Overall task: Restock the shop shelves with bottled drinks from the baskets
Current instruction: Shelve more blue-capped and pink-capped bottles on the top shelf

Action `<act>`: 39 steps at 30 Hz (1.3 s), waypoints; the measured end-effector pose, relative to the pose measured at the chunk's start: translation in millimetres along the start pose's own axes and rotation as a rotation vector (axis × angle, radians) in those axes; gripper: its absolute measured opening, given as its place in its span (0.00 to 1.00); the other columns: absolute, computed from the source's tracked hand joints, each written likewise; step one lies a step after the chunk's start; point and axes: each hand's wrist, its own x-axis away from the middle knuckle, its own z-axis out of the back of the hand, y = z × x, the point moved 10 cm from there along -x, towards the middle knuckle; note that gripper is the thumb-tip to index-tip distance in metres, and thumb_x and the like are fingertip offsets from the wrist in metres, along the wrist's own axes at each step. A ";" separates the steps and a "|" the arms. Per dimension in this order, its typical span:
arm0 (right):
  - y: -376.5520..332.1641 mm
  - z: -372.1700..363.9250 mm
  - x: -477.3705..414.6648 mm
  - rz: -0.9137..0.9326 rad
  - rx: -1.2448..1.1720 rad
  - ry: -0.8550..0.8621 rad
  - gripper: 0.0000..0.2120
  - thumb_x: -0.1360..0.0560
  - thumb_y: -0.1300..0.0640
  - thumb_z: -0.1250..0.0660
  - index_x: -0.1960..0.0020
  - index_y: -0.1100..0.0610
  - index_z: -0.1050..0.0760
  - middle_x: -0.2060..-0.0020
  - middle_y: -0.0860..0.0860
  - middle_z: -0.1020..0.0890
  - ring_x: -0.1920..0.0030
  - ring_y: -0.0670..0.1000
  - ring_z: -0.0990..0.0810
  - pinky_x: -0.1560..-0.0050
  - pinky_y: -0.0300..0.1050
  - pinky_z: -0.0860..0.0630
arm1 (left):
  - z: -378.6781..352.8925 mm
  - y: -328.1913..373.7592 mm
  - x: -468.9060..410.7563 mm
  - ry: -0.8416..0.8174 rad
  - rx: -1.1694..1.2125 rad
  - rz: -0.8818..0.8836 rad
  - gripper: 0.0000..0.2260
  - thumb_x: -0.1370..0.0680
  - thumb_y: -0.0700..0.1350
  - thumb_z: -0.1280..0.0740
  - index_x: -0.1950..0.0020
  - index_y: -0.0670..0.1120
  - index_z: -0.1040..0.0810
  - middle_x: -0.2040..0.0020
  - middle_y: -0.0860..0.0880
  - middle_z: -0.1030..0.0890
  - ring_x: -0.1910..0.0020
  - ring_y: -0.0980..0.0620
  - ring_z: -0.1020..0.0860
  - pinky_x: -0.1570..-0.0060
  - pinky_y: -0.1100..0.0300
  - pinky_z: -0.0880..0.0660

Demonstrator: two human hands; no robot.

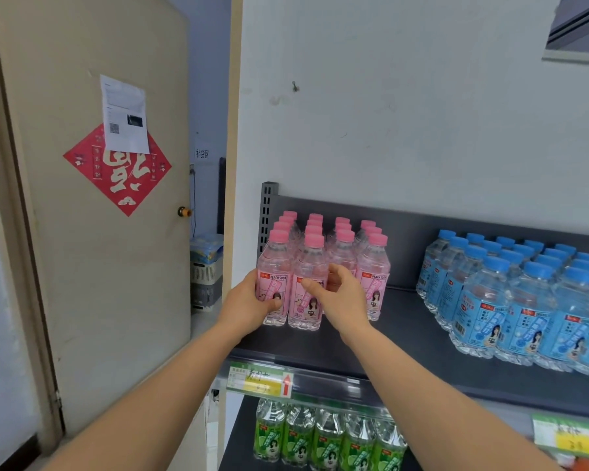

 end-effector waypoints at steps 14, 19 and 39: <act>0.1 89.2 55.1 0.074 0.389 0.006 0.18 0.27 0.52 0.28 0.39 0.53 0.24 0.49 0.47 0.20 0.50 0.48 0.22 0.44 0.49 0.23 | 4.9 52.1 48.1 0.231 -0.184 -0.079 0.34 0.27 0.43 0.27 0.26 0.46 0.40 0.34 0.41 0.35 0.34 0.43 0.36 0.36 0.51 0.35; 10.7 160.1 102.6 0.125 0.473 0.037 0.11 0.26 0.54 0.29 0.45 0.52 0.21 0.57 0.46 0.19 0.55 0.48 0.21 0.48 0.49 0.22 | -43.0 103.3 96.0 0.202 -0.214 -0.218 0.27 0.26 0.43 0.30 0.28 0.46 0.34 0.32 0.42 0.35 0.31 0.42 0.39 0.32 0.45 0.37; 219.9 493.8 354.9 -0.553 0.835 0.052 0.07 0.25 0.54 0.35 0.50 0.52 0.20 0.50 0.49 0.17 0.48 0.53 0.19 0.52 0.43 0.23 | -413.0 180.1 369.9 -0.551 -0.234 -0.431 0.17 0.22 0.47 0.34 0.34 0.49 0.28 0.37 0.50 0.28 0.36 0.49 0.31 0.40 0.56 0.30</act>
